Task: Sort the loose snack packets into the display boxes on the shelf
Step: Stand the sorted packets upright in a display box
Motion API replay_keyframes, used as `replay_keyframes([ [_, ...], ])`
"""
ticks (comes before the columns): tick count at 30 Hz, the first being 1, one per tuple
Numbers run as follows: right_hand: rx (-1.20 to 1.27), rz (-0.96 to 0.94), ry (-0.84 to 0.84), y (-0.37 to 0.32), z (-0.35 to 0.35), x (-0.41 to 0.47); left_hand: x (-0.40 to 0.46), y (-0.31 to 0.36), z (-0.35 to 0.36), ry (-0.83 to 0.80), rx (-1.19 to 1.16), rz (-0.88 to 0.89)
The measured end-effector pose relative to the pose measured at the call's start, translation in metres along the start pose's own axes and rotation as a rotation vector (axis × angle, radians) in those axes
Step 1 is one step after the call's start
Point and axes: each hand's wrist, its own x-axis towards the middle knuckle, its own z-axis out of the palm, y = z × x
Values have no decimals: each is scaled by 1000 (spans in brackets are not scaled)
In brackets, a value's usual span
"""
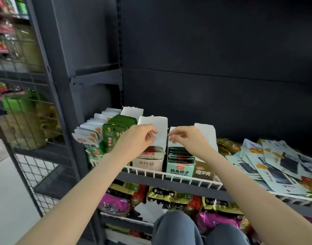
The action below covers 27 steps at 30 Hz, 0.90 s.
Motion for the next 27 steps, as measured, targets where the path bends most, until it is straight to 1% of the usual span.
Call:
replay_keyframes([
  [4,19,81,209,34,-41,-19,16,49,26,22,-152,42],
  [7,-21,206,373,73,-76,-41,38,102,57,22,-235,91],
  [10,-101,347,424,116,-107,-62,64,157,98,-50,-328,129],
  [13,-218,522,372,162,-132,-76,88,193,149,-180,-345,129],
  [16,-305,718,319,211,-154,-87,106,215,204,-336,-281,105],
  [18,-354,825,297,232,-164,-91,114,217,233,-424,-205,75],
  [20,-393,908,251,251,-169,-92,120,215,253,-473,-143,49],
  [22,-389,919,177,263,-169,-91,125,215,265,-566,-80,52],
  [24,-461,859,93,262,-165,-92,127,216,272,-635,-45,42],
  [27,-760,643,28,246,-162,-97,129,219,277,-576,-108,-14],
])
